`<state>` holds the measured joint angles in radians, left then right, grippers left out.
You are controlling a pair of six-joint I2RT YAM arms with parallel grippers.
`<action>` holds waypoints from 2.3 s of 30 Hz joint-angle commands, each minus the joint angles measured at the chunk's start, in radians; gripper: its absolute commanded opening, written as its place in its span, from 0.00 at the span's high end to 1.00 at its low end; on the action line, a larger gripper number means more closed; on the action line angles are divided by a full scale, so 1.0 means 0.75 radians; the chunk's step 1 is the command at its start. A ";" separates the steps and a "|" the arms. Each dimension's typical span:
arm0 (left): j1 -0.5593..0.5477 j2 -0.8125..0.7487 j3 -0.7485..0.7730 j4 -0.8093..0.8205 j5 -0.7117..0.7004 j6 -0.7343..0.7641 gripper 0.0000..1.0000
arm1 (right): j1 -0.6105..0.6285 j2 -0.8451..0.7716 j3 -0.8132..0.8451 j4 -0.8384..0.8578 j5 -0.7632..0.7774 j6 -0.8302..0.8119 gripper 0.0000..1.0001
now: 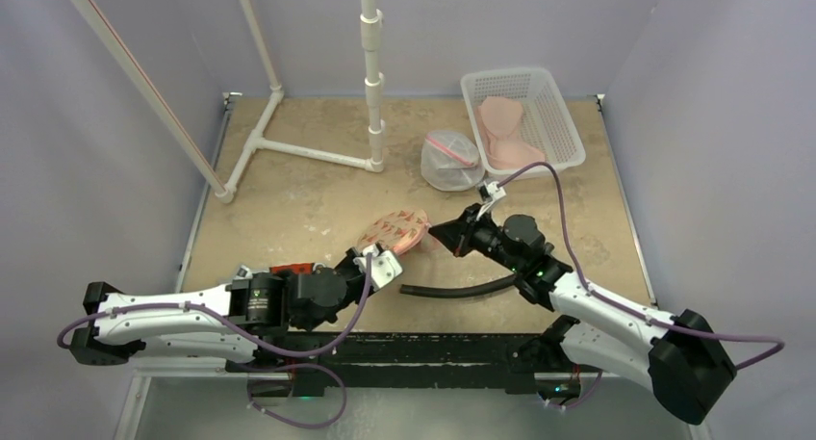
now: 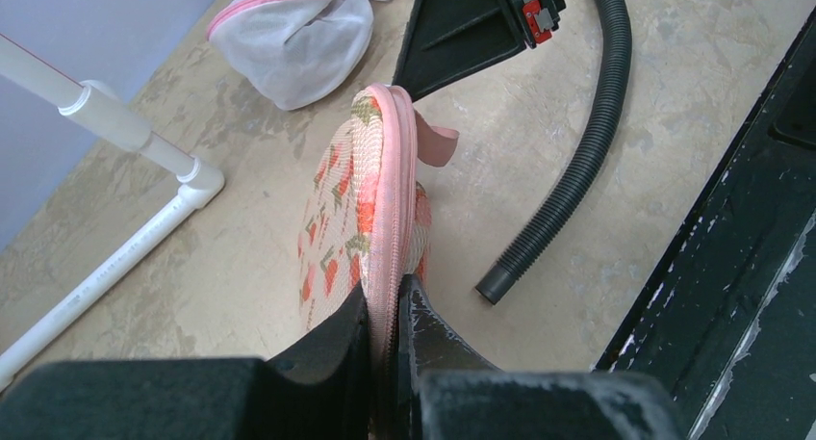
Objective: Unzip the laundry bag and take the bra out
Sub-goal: Unzip the laundry bag at the center of the board.
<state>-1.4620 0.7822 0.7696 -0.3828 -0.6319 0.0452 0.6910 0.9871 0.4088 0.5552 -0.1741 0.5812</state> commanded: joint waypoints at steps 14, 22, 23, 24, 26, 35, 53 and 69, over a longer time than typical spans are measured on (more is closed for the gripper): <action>-0.011 0.037 -0.093 0.151 -0.310 -0.189 0.25 | -0.054 -0.283 -0.028 -0.246 0.273 -0.182 1.00; -0.010 0.111 0.048 0.264 -0.261 -0.318 0.11 | -0.054 -0.268 -0.032 -0.249 0.234 -0.188 1.00; -0.010 0.149 0.054 0.314 -0.221 -0.322 0.10 | -0.053 -0.263 -0.033 -0.243 0.234 -0.188 1.00; -0.010 0.200 0.068 0.349 -0.187 -0.327 0.09 | -0.054 -0.258 -0.035 -0.238 0.234 -0.186 1.00; -0.010 0.327 0.100 0.405 -0.180 -0.347 0.08 | -0.054 -0.244 -0.036 -0.232 0.204 -0.183 1.00; -0.008 0.788 0.253 0.591 -0.223 -0.359 0.02 | -0.053 -0.244 -0.028 -0.241 0.182 -0.185 1.00; 0.188 0.998 0.219 0.653 -0.067 -0.465 0.19 | -0.053 -0.264 -0.030 -0.239 0.147 -0.176 1.00; 0.199 0.836 0.054 0.633 -0.021 -0.319 1.00 | -0.054 -0.247 0.004 -0.234 0.110 -0.184 1.00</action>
<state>-1.3163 1.4971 0.8474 0.0860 -0.6529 -0.2405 0.6533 0.7986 0.3634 0.3408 -0.0769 0.4599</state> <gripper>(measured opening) 0.041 0.007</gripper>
